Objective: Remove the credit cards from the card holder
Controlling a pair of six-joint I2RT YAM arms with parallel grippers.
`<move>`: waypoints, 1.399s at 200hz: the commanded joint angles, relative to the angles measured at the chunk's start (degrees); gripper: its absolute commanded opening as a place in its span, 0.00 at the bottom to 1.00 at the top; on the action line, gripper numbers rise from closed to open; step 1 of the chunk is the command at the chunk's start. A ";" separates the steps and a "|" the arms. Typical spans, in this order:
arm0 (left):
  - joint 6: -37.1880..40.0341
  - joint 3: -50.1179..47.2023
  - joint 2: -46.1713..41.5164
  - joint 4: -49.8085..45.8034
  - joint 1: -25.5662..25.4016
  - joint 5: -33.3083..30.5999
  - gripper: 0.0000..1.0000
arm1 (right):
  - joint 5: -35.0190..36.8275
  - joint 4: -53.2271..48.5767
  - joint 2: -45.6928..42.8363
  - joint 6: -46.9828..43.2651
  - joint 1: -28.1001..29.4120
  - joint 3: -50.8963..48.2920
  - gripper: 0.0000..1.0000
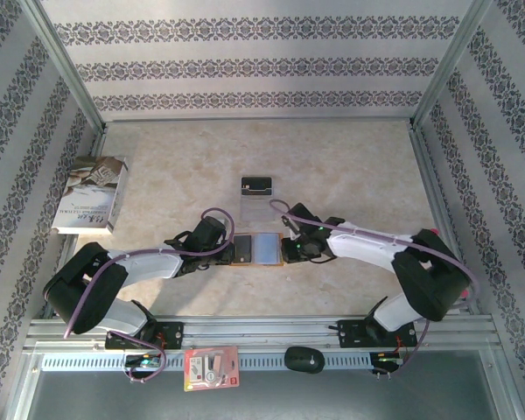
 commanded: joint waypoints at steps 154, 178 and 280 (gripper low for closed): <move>-1.34 -2.74 3.63 -1.76 -2.47 7.74 0.18 | -23.94 18.19 14.18 7.11 2.63 7.29 0.14; -1.39 -2.82 3.65 -1.53 -2.45 7.74 0.18 | -23.14 18.87 14.67 7.58 2.12 6.36 0.13; -1.44 -2.83 3.50 -1.57 -2.45 7.68 0.18 | -23.31 20.10 16.86 7.36 0.93 6.22 0.17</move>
